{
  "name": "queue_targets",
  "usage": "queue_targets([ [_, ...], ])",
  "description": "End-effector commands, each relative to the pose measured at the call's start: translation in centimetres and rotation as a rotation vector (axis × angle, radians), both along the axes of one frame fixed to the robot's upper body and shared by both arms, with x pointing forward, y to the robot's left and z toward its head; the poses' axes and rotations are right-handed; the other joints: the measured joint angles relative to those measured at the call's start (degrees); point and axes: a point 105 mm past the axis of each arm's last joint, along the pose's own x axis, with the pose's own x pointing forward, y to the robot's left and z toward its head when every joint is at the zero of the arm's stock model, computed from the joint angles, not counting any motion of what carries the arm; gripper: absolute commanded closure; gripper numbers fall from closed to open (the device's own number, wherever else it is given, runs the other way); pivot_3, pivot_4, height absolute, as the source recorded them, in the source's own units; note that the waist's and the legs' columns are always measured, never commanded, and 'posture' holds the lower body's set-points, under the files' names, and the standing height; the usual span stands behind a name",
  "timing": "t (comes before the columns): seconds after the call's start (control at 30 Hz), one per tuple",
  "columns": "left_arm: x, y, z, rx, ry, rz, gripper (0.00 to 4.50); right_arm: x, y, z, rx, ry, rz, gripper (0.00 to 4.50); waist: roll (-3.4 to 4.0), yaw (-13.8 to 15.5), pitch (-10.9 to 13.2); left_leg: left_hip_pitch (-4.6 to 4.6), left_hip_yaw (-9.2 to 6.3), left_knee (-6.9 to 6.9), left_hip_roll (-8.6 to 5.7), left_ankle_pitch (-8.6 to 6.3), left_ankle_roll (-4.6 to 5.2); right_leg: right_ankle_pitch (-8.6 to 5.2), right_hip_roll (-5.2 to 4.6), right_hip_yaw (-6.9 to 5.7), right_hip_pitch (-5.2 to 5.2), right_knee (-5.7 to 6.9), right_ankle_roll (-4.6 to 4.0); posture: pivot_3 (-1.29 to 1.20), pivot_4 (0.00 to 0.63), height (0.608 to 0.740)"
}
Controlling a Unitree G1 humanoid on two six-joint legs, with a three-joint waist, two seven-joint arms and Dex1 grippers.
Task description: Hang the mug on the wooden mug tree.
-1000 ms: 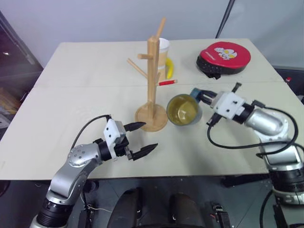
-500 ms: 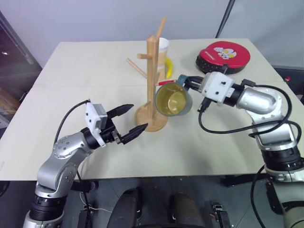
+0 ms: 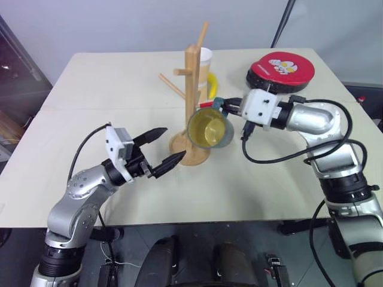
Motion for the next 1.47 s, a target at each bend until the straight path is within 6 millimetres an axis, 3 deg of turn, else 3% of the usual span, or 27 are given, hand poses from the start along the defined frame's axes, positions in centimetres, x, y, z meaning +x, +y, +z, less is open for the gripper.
queue_targets([
  [0.03, -0.5, 0.2, 1.7, -0.018, -0.064, 0.0, 0.0, 0.0, 0.6, 0.6, -0.015, -0.028, 0.019, 4.43, 0.0, -0.01, 0.0, 0.0, 0.0, 0.0, 0.0, 0.0, 0.0, 0.0, 0.0, 0.0, 0.0, 0.0, 0.0, 0.0, 0.15, 0.74],
  [0.2, -0.4, 0.2, 1.7, -0.019, -0.065, 0.004, 0.0, 0.0, 1.2, 1.1, 0.0, -0.03, 0.036, 4.43, 0.0, 0.0, 0.0, 0.0, 0.0, 0.0, 0.0, 0.0, 0.0, 0.0, 0.01, 0.0, 0.0, 0.0, 0.0, 0.0, 0.15, 0.74],
  [0.3, -0.4, 0.2, 1.7, -0.019, -0.065, 0.004, 0.0, -0.1, 1.5, 1.6, 0.008, -0.043, 0.043, 3.46, 0.0, 0.01, 0.0, 0.0, 0.0, 0.0, 0.0, 0.0, 0.0, 0.0, 0.02, 0.0, -0.01, 0.0, 0.0, 0.0, 0.15, 0.74],
  [0.43, -0.4, 0.2, 1.8, -0.018, -0.065, 0.004, 0.0, -0.3, 1.3, 2.5, 0.01, -0.08, 0.036, 1.5, 0.0, 0.0, 0.0, 0.0, 0.0, 0.0, 0.0, 0.0, 0.0, 0.0, 0.02, 0.0, -0.01, 0.0, 0.0, 0.0, 0.15, 0.74],
  [0.6, -0.2, 0.3, 1.6, -0.017, -0.057, 0.014, 0.0, -0.8, -0.5, 4.6, 0.06, -0.122, -0.011, 1.5, -0.01, 0.05, 0.01, -0.01, 0.0, 0.0, -0.01, 0.0, 0.0, 0.0, 0.02, 0.0, -0.02, 0.0, 0.0, 0.0, 0.15, 0.74],
  [0.77, -0.1, 0.6, 1.5, -0.024, -0.046, 0.029, 0.0, -1.3, -1.5, 5.3, 0.101, -0.118, -0.031, 1.5, -0.03, 0.03, 0.02, -0.02, 0.0, 0.0, -0.01, 0.0, 0.0, 0.0, -0.01, 0.0, 0.0, -0.02, 0.0, 0.0, 0.15, 0.74],
  [0.9, 2.8, 4.7, -1.4, -0.057, 0.047, 0.326, 0.0, -2.0, -6.5, 1.2, 0.391, 0.122, -0.154, 1.5, -0.15, 0.5, -0.04, 0.02, -0.11, -0.07, 0.02, -0.01, 0.0, -0.01, -0.04, -0.07, 0.15, -0.14, 0.0, 0.0, 0.15, 0.74],
  [0.97, 3.7, 6.5, -2.8, -0.063, 0.08, 0.447, 0.0, -2.0, -7.4, -2.2, 0.515, 0.232, -0.206, 1.5, -0.17, 0.33, -0.05, 0.01, -0.11, -0.03, 0.0, -0.03, 0.03, 0.0, -0.08, -0.09, 0.18, -0.18, 0.0, 0.0, 0.15, 0.74],
  [1.17, 4.4, 9.5, -6.1, -0.029, 0.144, 0.651, 0.0, -1.5, -8.6, -7.7, 0.705, 0.295, -0.361, 1.5, -0.05, -0.6, 0.0, 0.04, 0.01, -0.02, 0.02, 0.0, 0.0, 0.01, 0.0, 0.04, -0.05, 0.1, 0.0, 0.0, 0.15, 0.74],
  [1.3, 4.1, 10.5, -7.2, -0.008, 0.151, 0.712, 0.0, -1.5, -9.0, -9.7, 0.753, 0.311, -0.404, 1.5, -0.06, -0.33, 0.0, 0.02, 0.01, -0.04, 0.0, 0.0, -0.01, 0.01, 0.01, 0.03, -0.05, 0.07, 0.0, 0.0, 0.15, 0.74],
  [1.47, 4.0, 11.0, -7.7, -0.003, 0.156, 0.736, 0.0, -1.4, -9.3, -10.6, 0.767, 0.318, -0.415, 1.5, -0.06, 0.08, 0.0, 0.02, 0.02, -0.02, -0.01, 0.0, -0.01, 0.02, -0.02, 0.03, -0.03, 0.07, 0.01, 0.0, 0.15, 0.74],
])
